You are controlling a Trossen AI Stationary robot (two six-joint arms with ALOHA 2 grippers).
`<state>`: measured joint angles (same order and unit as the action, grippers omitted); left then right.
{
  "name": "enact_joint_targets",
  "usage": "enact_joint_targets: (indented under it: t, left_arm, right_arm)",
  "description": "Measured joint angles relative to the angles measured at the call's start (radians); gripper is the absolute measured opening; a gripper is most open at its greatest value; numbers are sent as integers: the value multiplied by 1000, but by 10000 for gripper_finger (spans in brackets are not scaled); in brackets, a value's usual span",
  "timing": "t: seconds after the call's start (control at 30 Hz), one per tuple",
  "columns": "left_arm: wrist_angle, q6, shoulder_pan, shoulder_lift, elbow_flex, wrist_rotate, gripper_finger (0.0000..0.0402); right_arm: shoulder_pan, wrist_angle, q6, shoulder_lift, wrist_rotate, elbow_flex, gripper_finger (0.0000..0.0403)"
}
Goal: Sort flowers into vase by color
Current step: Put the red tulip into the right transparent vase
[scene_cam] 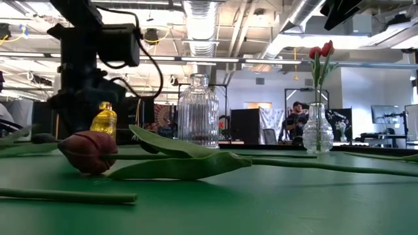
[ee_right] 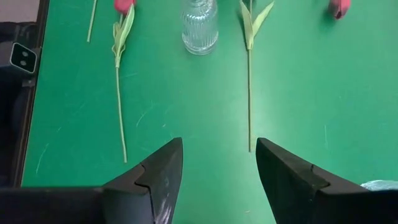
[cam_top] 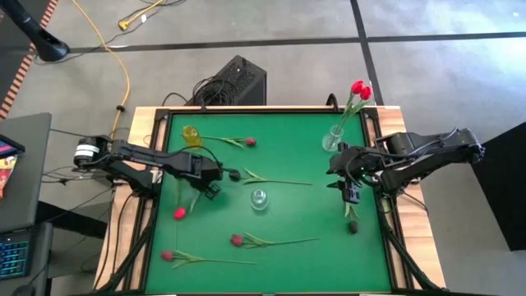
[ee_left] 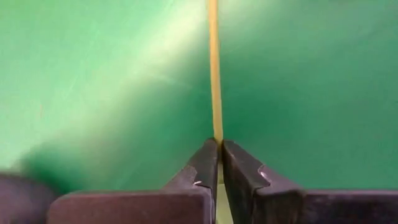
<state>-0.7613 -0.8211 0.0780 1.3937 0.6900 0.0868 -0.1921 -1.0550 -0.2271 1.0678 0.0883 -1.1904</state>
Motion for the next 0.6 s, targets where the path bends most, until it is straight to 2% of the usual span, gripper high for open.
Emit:
enact_joint_targets:
  t: [0.17, 0.33, 0.47, 0.6]
  left_arm:
    - [-1, 101, 1, 0, 85, 26, 1]
    - [20, 216, 2, 0, 205, 80, 0]
    - [73, 334, 21, -1, 313, 74, 0]
    - [127, 431, 53, -2, 415, 14, 0]
  right_arm:
    - [0, 13, 12, 0, 0, 0, 230]
    - [0, 107, 128, 0, 0, 0, 230]
    - [0, 222, 342, 0, 0, 0, 230]
    - [0, 342, 656, 0, 0, 0, 230]
